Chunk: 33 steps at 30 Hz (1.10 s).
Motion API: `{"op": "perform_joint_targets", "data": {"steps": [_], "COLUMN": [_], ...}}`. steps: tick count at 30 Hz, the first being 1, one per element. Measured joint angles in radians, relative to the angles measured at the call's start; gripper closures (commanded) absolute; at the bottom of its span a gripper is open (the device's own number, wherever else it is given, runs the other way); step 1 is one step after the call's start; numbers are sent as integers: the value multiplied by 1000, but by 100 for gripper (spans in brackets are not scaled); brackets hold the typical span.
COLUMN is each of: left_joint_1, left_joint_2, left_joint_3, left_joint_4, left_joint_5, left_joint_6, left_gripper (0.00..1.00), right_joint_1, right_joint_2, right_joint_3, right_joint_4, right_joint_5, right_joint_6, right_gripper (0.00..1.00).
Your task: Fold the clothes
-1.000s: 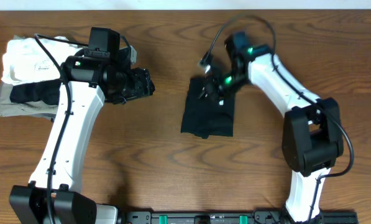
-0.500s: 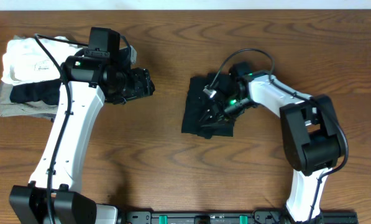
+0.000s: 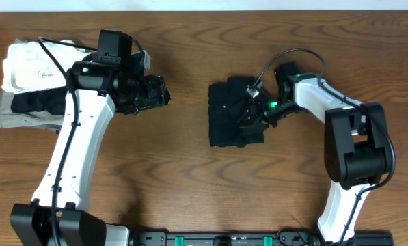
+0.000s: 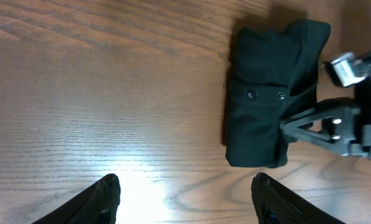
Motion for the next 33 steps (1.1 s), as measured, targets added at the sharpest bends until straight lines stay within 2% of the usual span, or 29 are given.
{"op": "perform_joint_targets", "data": {"steps": [6,8,13,19,27,33], "left_joint_1": [0,0,0,0,0,0], "left_joint_2": [0,0,0,1,4,4], "left_joint_3": [0,0,-1,-30,-61,-63], "left_joint_4": [0,2,12,19,28,30], "left_joint_5": [0,0,0,0,0,0], "left_joint_6": [8,9,11,11,11,11], "left_gripper": [30,30,30,30,30,30], "right_joint_1": [-35,-40,-35,-6,55,59], "right_joint_2": [-121,-171,-213,-123,60,165], "right_joint_3": [70,103,140,139,138,138], "right_joint_4": [26,91,308,473,626,650], "right_joint_5": [-61,-94,-182,-212,-215,-206], "right_joint_6": [25,32,91,218,363,405], "right_gripper": [63,64,77,99,99,99]}}
